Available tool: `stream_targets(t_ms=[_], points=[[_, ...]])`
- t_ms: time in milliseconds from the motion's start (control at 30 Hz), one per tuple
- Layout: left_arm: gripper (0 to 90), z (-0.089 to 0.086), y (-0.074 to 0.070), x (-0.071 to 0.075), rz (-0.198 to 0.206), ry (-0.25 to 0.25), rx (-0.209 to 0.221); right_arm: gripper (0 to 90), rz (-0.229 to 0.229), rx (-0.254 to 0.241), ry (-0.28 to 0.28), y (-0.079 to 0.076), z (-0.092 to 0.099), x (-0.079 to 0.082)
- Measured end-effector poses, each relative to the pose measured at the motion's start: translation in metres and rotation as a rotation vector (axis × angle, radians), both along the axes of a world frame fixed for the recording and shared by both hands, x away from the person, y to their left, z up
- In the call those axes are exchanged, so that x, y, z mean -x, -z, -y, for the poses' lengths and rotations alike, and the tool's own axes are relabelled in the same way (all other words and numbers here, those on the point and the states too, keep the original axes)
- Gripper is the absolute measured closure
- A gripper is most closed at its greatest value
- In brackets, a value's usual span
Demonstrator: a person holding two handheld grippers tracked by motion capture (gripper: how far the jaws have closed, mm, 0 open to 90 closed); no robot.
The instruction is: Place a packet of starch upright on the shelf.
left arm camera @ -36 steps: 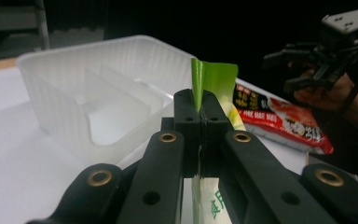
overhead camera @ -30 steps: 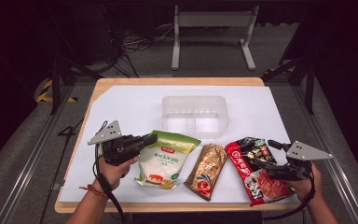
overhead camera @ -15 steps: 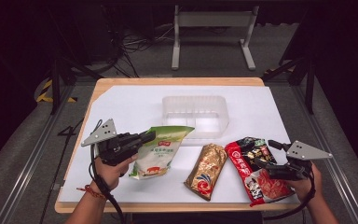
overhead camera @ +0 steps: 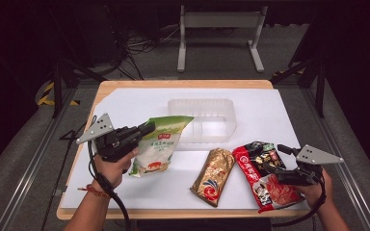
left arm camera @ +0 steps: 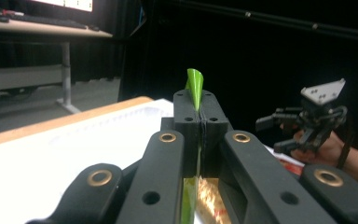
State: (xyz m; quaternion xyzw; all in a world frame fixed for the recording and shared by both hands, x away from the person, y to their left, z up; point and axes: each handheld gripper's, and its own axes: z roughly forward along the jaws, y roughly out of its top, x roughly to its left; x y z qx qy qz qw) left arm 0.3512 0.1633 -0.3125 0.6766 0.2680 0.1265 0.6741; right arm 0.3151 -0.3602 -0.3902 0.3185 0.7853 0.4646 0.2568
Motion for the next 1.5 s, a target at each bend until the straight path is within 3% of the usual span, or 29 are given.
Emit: stream_targets(t_ms=[167, 200, 233, 433, 633, 1100, 1367, 1500], points=[[88.8, 0.004, -0.013, -0.004, 0.031, -0.019, 0.002, 18.7, -0.005, -0.012, 0.006, 0.000, 0.002, 0.000], [88.9, 0.007, -0.018, -0.010, 0.034, -0.021, 0.023, 18.7, -0.005, -0.011, 0.007, 0.000, 0.002, -0.001], [88.9, 0.009, -0.021, -0.013, 0.038, -0.032, 0.015, 18.7, -0.005, -0.014, 0.005, 0.000, 0.002, -0.001], [88.9, 0.021, -0.028, -0.032, 0.023, -0.048, 0.028, 18.7, -0.005, -0.017, 0.005, 0.000, 0.002, -0.001], [88.8, 0.036, -0.034, -0.052, 0.021, -0.082, 0.013, 18.7, -0.008, -0.019, 0.001, 0.001, 0.003, -0.001], [88.8, 0.065, -0.036, -0.094, -0.019, -0.104, 0.041, 18.9, -0.018, -0.011, -0.007, 0.002, 0.000, -0.002], [88.7, 0.083, -0.029, -0.118, -0.050, -0.168, 0.033, 18.9, -0.018, -0.014, -0.003, 0.003, 0.003, -0.001], [88.7, 0.091, -0.026, -0.126, -0.046, -0.207, 0.024, 18.9, -0.019, -0.009, -0.006, 0.003, 0.002, -0.001]])
